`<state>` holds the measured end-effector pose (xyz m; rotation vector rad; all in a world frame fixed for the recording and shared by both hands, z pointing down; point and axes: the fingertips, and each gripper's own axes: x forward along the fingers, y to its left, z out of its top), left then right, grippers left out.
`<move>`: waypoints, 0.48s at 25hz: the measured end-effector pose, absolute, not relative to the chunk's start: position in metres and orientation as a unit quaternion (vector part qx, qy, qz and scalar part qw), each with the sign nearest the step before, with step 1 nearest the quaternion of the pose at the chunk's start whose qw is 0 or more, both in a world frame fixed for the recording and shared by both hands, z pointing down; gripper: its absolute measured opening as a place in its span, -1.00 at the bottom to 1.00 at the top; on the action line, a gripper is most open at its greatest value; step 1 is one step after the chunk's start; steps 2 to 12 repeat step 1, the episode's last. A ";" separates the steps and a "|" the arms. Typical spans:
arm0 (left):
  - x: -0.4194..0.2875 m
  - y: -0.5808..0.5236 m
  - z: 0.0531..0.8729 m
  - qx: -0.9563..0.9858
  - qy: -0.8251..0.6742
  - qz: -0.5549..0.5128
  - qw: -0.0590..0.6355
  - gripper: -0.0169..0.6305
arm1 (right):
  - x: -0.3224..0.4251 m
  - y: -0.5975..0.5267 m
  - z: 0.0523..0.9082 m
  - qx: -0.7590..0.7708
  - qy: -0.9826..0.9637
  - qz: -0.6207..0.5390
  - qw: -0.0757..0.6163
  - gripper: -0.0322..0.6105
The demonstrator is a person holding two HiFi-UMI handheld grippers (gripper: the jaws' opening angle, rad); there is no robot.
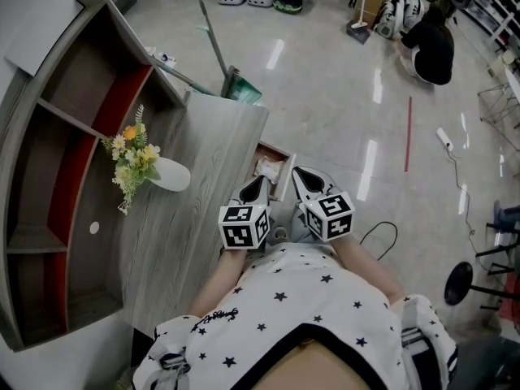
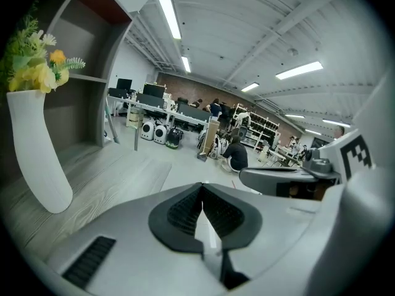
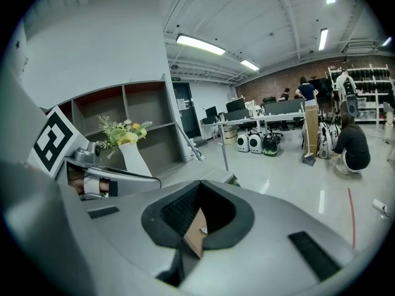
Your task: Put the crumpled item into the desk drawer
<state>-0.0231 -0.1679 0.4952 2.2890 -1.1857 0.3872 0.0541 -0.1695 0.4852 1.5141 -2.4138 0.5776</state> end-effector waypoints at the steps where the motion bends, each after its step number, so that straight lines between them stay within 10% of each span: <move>1: -0.024 -0.168 0.495 0.847 -0.439 0.143 0.264 -0.91 | 0.054 -0.170 0.486 0.517 -0.824 0.199 0.116 -0.92; 12: -0.024 -0.168 0.495 0.847 -0.439 0.143 0.264 -0.91 | 0.054 -0.170 0.486 0.517 -0.824 0.199 0.116 -0.92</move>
